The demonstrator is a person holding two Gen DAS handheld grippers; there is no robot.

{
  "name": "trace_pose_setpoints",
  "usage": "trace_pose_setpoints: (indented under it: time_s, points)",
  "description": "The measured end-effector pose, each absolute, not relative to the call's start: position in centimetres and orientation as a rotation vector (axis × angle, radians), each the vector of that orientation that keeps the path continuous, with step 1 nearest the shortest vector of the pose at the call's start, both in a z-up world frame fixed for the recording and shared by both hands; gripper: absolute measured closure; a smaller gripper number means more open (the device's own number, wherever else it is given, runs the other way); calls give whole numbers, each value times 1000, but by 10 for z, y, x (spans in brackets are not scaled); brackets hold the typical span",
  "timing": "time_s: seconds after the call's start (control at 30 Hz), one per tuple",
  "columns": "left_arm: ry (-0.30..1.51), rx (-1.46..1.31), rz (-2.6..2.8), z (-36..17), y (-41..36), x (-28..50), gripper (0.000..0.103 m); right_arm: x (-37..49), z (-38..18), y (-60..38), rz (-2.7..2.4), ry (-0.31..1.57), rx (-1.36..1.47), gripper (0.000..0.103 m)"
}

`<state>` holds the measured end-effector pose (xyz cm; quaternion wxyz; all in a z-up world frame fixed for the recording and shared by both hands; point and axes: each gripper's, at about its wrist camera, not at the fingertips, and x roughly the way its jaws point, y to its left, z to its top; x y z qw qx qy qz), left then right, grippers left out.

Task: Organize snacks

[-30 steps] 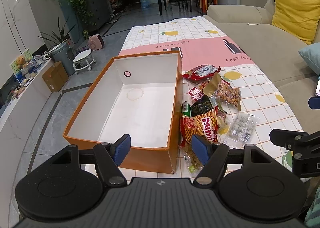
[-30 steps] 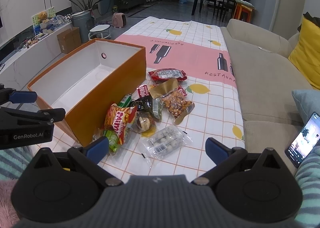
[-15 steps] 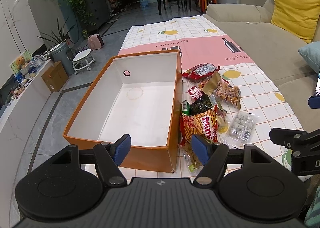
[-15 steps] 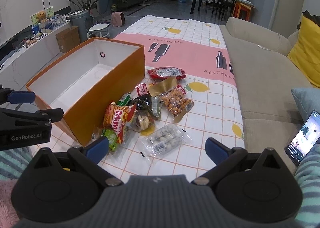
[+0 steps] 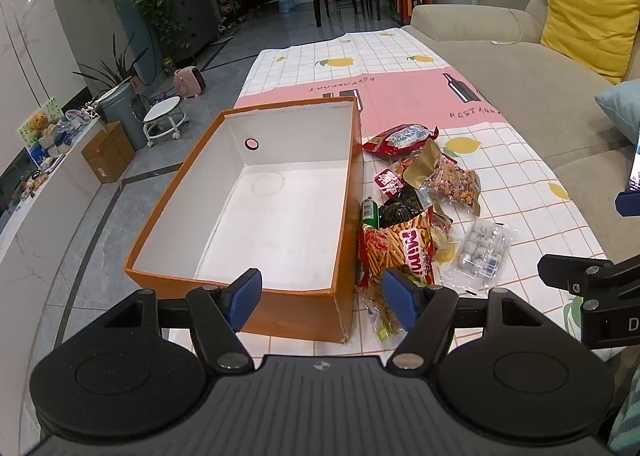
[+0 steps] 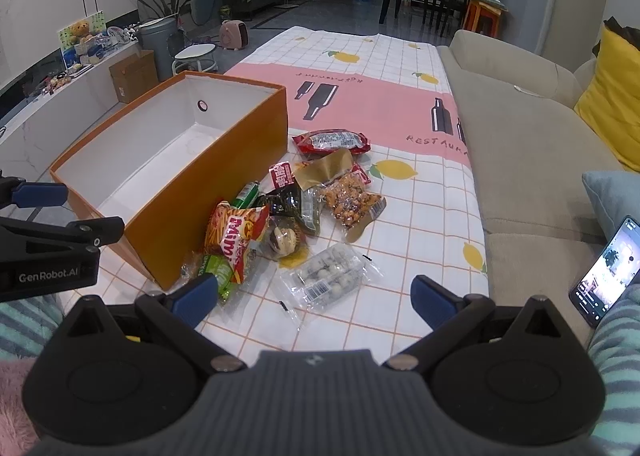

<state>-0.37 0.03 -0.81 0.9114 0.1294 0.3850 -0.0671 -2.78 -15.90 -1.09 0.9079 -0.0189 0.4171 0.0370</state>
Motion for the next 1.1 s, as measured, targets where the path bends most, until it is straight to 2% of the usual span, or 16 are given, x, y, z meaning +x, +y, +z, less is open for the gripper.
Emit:
trace_pose_setpoints:
  time_s: [1.1]
  points:
    - [807, 273, -148, -8, -5, 0, 21, -26, -10, -161, 68, 875, -29, 4]
